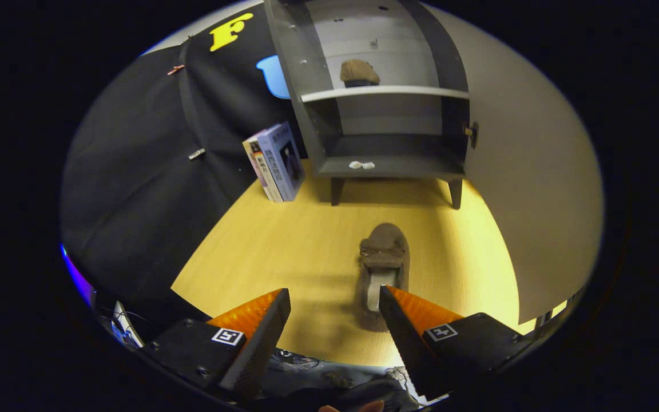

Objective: Open the shoe cabinet door, grab the shoes and put them into the shoe cabinet, then close the shoe cabinet door.

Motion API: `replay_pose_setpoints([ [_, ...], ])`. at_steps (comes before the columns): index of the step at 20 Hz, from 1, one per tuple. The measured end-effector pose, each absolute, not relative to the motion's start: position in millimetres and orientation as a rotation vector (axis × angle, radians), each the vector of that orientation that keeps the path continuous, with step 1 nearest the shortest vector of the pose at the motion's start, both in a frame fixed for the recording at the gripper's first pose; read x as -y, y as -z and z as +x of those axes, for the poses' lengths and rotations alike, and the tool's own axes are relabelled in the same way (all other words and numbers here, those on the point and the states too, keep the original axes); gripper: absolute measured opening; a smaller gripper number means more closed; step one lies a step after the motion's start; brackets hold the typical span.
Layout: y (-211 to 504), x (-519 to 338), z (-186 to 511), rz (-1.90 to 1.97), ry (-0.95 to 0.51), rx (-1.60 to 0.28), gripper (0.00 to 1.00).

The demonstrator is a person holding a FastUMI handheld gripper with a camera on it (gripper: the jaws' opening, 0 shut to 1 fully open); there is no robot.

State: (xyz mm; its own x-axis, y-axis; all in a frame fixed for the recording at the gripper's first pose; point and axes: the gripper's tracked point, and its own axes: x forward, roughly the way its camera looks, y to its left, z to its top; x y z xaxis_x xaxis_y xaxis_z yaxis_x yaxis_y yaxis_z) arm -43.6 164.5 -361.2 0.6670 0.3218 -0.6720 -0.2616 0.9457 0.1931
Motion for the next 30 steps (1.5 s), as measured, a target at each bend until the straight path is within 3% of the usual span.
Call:
replay_pose_setpoints([
  [14, 478.5, -175.6, 26.4, 0.129, -0.209, -0.879, 0.97],
  [20, 505.4, -173.7, 76.9, 0.066, -0.117, -0.758, 0.65],
  [24, 503.8, -165.4, 94.0, 0.101, -0.069, -0.691, 0.12],
  [30, 456.5, -148.2, 88.4, 0.087, -0.094, -0.619, 0.11],
])
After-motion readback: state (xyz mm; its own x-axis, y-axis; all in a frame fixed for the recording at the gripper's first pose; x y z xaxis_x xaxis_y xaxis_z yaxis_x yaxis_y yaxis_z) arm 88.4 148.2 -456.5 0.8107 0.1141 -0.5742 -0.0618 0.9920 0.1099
